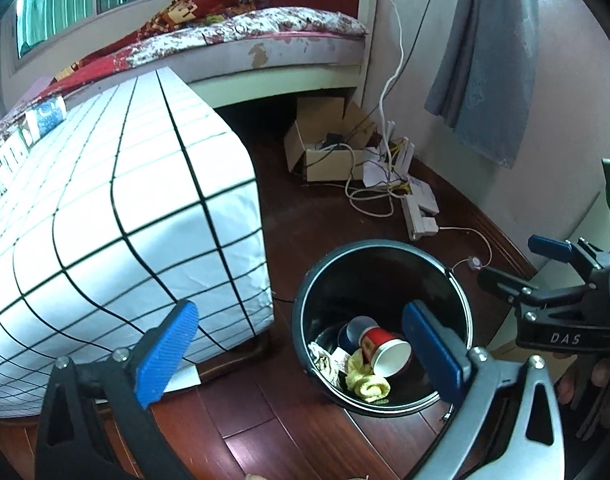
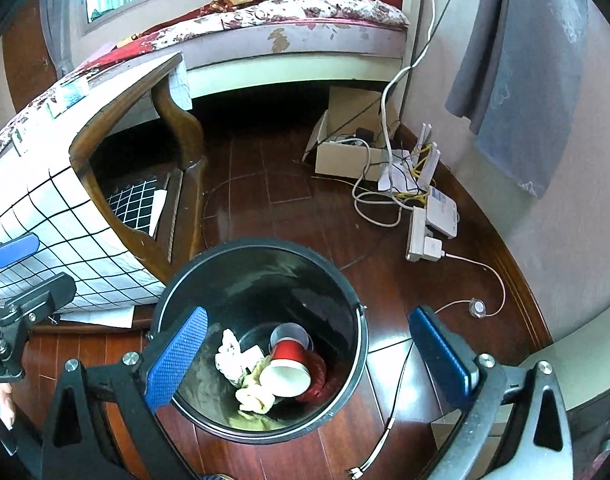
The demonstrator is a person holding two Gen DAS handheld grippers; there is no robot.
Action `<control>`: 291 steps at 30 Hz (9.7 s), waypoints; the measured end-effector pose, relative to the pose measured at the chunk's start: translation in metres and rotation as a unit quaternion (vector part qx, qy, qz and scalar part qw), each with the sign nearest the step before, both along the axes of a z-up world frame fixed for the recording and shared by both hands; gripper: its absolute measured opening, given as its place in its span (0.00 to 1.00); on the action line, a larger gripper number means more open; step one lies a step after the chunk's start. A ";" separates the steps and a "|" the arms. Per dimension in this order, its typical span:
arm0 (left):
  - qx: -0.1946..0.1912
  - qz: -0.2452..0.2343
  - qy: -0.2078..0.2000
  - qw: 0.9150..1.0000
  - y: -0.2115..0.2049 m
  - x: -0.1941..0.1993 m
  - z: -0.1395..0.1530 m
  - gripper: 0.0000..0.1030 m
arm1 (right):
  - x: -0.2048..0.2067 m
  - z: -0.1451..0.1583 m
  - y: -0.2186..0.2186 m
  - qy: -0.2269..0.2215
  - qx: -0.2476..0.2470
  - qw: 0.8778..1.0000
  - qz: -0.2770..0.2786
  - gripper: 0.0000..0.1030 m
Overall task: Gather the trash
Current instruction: 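Move both tools back over the table items, then grasp the white plastic bag with the left tool while the right tool grasps the green milk carton, then carry the white bag and green carton over the black bin and release both, then move both tools back toward the remaining table items, then grasp the blue cloth with the left tool while the right tool grasps the blue-white paper cup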
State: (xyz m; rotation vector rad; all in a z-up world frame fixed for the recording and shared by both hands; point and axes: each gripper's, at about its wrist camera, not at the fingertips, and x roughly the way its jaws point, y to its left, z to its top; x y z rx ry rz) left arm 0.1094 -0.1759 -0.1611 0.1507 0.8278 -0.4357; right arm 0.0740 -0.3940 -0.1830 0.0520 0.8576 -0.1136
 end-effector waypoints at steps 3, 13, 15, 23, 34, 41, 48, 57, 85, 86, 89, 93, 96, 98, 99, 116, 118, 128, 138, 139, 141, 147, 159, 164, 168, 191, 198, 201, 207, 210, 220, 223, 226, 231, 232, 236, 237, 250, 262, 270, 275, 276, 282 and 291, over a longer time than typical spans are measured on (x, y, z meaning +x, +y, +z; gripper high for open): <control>-0.002 0.005 -0.008 1.000 0.006 0.000 0.007 0.99 | 0.002 0.006 0.008 -0.005 0.000 1.000 0.005 0.99; -0.022 0.064 -0.040 0.997 0.056 0.011 0.041 0.99 | 0.020 0.039 0.047 -0.052 -0.008 0.998 0.032 0.99; -0.023 0.080 -0.047 0.995 0.070 0.015 0.047 0.99 | 0.027 0.049 0.055 -0.063 -0.005 0.997 0.038 0.99; -0.025 0.161 -0.076 0.984 0.149 0.034 0.071 0.99 | 0.069 0.090 0.115 -0.106 0.020 0.991 0.082 0.99; -0.016 0.292 -0.087 0.952 0.297 0.059 0.081 0.99 | 0.149 0.123 0.269 -0.092 0.041 0.975 0.197 0.99; -0.019 0.347 -0.078 0.935 0.370 0.085 0.076 0.99 | 0.209 0.126 0.390 -0.095 0.043 0.958 0.268 0.99; -0.024 0.367 -0.078 0.927 0.407 0.118 0.068 0.99 | 0.258 0.110 0.454 -0.067 0.033 0.958 0.279 0.99; -0.049 0.329 -0.061 0.941 0.409 0.174 0.058 0.94 | 0.310 0.088 0.463 -0.037 0.047 0.962 0.267 0.38; -0.049 0.208 -0.030 0.977 0.330 0.302 0.059 0.13 | 0.353 0.099 0.359 -0.064 0.064 0.976 0.198 0.38; -0.048 0.206 -0.037 0.977 0.329 0.297 0.062 0.13 | 0.349 0.101 0.356 -0.068 0.061 0.976 0.196 0.38; -0.049 0.204 -0.050 0.976 0.326 0.274 0.072 0.13 | 0.341 0.103 0.348 -0.071 0.058 0.977 0.191 0.38; -0.049 0.217 -0.053 0.974 0.327 0.254 0.079 0.13 | 0.328 0.106 0.338 -0.070 0.058 0.978 0.188 0.38; -0.038 0.221 -0.052 0.973 0.324 0.242 0.081 0.13 | 0.314 0.114 0.333 -0.074 0.058 0.977 0.191 0.38; -0.032 0.223 -0.054 0.973 0.321 0.231 0.085 0.13 | 0.303 0.119 0.332 -0.079 0.058 0.976 0.196 0.38; -0.030 0.223 -0.055 0.973 0.319 0.225 0.086 0.13 | 0.299 0.121 0.331 -0.081 0.059 0.975 0.198 0.38; -0.004 0.245 -0.080 0.966 0.302 0.131 0.112 0.13 | 0.206 0.155 0.326 -0.134 0.055 0.959 0.242 0.38; -0.003 0.246 -0.085 0.966 0.300 0.120 0.116 0.13 | 0.195 0.158 0.320 -0.139 0.058 0.959 0.241 0.38; -0.004 0.240 -0.113 0.964 0.272 0.058 0.136 0.13 | 0.133 0.176 0.281 -0.163 0.064 0.957 0.229 0.38; -0.029 0.221 -0.150 0.963 0.238 0.016 0.155 0.13 | 0.076 0.189 0.247 -0.197 0.057 0.954 0.217 0.38; -0.032 0.216 -0.153 0.964 0.233 0.012 0.155 0.13 | 0.069 0.190 0.242 -0.200 0.052 0.955 0.215 0.38; -0.033 0.204 -0.159 0.965 0.221 0.008 0.154 0.13 | 0.060 0.190 0.234 -0.202 0.045 0.955 0.213 0.38; -0.044 0.164 -0.159 0.972 0.187 0.005 0.147 0.13 | 0.041 0.184 0.210 -0.195 0.024 0.962 0.189 0.38; -0.065 0.074 -0.135 0.986 0.108 0.000 0.129 0.13 | 0.007 0.161 0.138 -0.170 0.011 0.979 0.113 0.38; -0.068 0.043 -0.122 0.989 0.077 -0.004 0.121 0.13 | -0.008 0.148 0.102 -0.156 0.008 0.984 0.083 0.38; -0.059 0.017 -0.109 0.992 0.054 -0.008 0.110 0.13 | -0.014 0.137 0.082 -0.142 0.008 0.987 0.071 0.38; -0.017 -0.077 0.053 0.996 -0.035 0.008 -0.001 0.14 | -0.009 0.022 0.017 -0.016 0.023 0.994 0.102 0.38; -0.032 -0.030 0.038 0.998 -0.021 0.012 -0.012 1.00 | 0.005 -0.009 -0.003 0.020 -0.004 0.999 0.051 0.99; -0.013 0.002 0.037 0.999 -0.011 0.013 -0.023 1.00 | 0.002 -0.017 -0.014 0.033 -0.008 0.999 0.020 0.99; 0.000 0.011 0.028 1.000 -0.007 0.008 -0.027 1.00 | -0.006 -0.027 -0.012 0.031 -0.019 0.999 0.008 0.99; 0.000 0.007 0.022 1.000 -0.010 0.008 -0.024 1.00 | -0.007 -0.026 -0.010 0.030 -0.015 0.999 0.006 0.99; -0.008 0.009 0.012 1.000 -0.007 0.007 -0.012 1.00 | -0.008 -0.013 -0.007 0.012 -0.015 1.000 0.003 0.99; -0.011 0.011 0.005 1.000 -0.003 0.005 -0.005 1.00 | -0.010 -0.006 -0.005 0.005 -0.015 1.000 0.004 0.99; -0.016 0.014 0.003 1.000 0.001 0.005 0.000 1.00 | -0.012 0.003 0.000 -0.006 -0.017 1.000 0.008 0.99; -0.024 0.020 -0.010 0.999 0.011 0.004 0.013 1.00 | -0.010 0.018 0.012 -0.021 -0.023 0.999 0.017 0.99; -0.026 0.022 -0.013 0.999 0.014 0.004 0.016 1.00 | -0.010 0.022 0.015 -0.023 -0.026 0.999 0.019 0.99; -0.031 0.031 -0.023 0.999 0.024 0.005 0.024 1.00 | -0.008 0.032 0.026 -0.030 -0.023 0.999 0.026 0.99; -0.032 0.035 -0.026 0.999 0.028 0.005 0.026 1.00 | -0.006 0.035 0.030 -0.031 -0.025 0.999 0.030 0.99; -0.050 0.092 -0.059 0.993 0.087 0.009 0.055 1.00 | 0.016 0.076 0.090 -0.065 -0.039 0.993 0.090 0.99; -0.036 0.152 -0.079 0.985 0.160 0.032 0.088 1.00 | 0.055 0.118 0.160 -0.104 -0.032 0.984 0.139 0.99; -0.007 0.209 -0.093 0.973 0.233 0.066 0.124 1.00 | 0.100 0.145 0.217 -0.118 -0.012 0.975 0.187 0.99; -0.007 0.242 -0.112 0.964 0.285 0.088 0.141 1.00 | 0.137 0.159 0.261 -0.096 -0.026 0.973 0.208 0.99; -0.012 0.248 -0.112 0.962 0.296 0.094 0.142 1.00 | 0.147 0.163 0.271 -0.101 -0.021 0.971 0.214 0.99; -0.031 0.272 -0.076 0.959 0.350 0.149 0.129 0.87 | 0.205 0.170 0.320 -0.125 -0.010 0.962 0.242 0.98; -0.018 0.283 -0.050 0.958 0.401 0.246 0.093 0.79 | 0.332 0.147 0.408 -0.106 0.013 0.953 0.284 0.75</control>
